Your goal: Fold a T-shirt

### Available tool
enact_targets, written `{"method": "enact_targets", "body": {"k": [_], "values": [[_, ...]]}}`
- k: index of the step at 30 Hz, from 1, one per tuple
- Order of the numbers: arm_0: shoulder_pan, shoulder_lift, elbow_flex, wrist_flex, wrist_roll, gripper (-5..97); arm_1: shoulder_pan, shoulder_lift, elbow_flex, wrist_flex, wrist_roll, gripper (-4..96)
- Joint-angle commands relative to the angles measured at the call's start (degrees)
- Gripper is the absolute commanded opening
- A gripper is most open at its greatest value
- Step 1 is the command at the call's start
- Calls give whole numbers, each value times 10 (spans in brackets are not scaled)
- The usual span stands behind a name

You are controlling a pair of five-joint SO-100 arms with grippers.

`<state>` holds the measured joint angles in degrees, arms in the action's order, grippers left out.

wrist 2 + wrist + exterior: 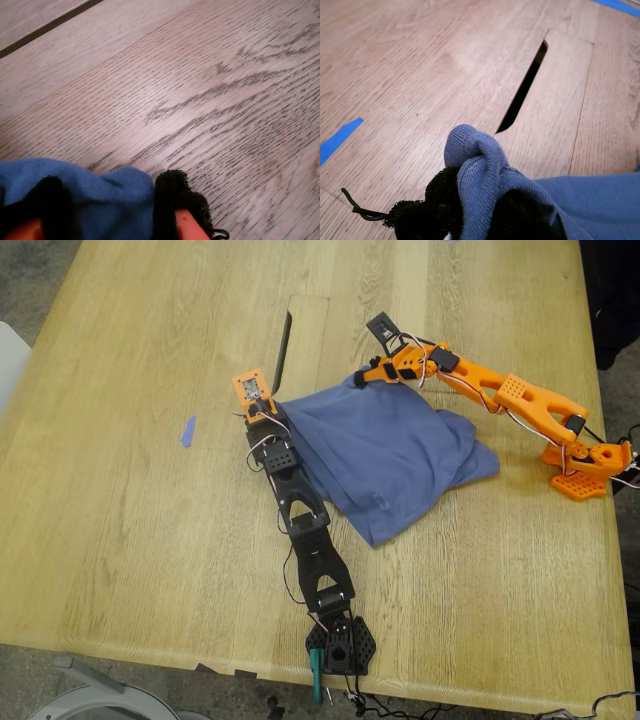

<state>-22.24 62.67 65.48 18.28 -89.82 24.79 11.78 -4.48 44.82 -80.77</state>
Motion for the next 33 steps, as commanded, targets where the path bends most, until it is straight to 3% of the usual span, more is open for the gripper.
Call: {"method": "enact_targets", "body": {"k": [1,5,9,18,33], "values": [[-16,39,-92,7,5,-1,-10,-3,-5,-7,-2,282],[-9,36,-122,33,5,-1,-11,-28,20,-33,8,262],[-5,36,-140,53,5,-1,4,-33,72,-80,10,101],[-5,-20,-210,48,6,-1,44,-52,69,-161,8,99],[2,-4,-285,115,5,-1,81,12,-26,-140,3,94]]}}
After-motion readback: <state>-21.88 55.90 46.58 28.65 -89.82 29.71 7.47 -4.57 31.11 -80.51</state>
